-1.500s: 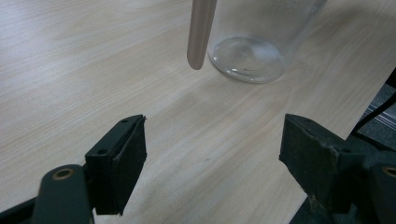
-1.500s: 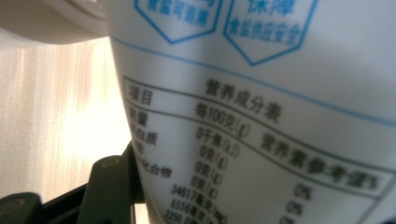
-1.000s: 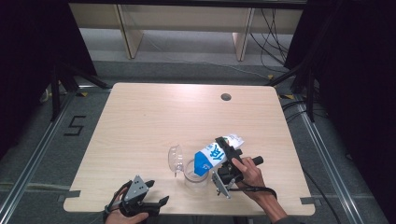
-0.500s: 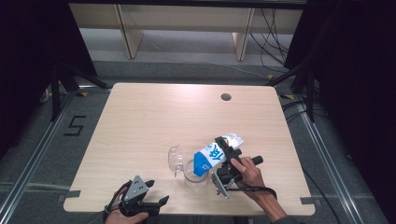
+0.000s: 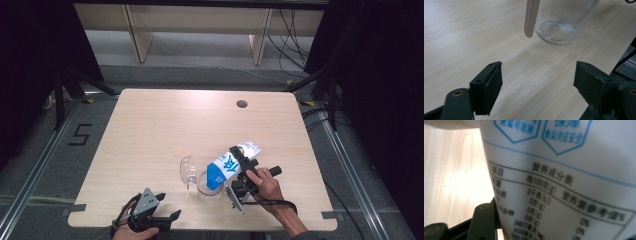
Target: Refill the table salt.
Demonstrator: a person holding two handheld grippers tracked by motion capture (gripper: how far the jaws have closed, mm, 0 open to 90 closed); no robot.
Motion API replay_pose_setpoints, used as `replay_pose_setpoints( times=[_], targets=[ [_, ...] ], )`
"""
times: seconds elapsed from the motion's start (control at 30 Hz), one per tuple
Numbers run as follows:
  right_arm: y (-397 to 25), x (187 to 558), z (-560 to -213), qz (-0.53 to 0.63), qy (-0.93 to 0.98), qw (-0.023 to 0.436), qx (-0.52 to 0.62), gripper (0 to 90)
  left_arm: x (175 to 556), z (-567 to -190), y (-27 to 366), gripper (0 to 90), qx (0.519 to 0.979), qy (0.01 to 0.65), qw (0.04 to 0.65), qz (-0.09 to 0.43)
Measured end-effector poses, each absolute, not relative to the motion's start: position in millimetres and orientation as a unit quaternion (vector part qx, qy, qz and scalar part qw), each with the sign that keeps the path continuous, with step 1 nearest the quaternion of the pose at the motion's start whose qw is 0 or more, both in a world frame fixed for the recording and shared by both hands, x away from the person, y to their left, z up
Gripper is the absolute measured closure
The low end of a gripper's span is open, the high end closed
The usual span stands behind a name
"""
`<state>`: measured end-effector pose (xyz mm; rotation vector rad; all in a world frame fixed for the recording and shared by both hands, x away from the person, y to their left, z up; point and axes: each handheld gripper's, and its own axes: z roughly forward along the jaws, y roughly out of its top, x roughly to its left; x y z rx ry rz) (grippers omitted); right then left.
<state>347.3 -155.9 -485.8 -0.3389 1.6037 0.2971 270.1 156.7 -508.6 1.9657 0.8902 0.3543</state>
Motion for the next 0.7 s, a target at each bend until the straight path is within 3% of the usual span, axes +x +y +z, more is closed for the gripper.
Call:
replay_pose_setpoints(
  times=[0.7],
  targets=[
    [-154.9,348.6,-485.1,0.117,0.702,0.681,-0.175,44.3,269.9,-507.8,157.6,22.4,0.802,0.359,0.454,0.147]
  ],
)
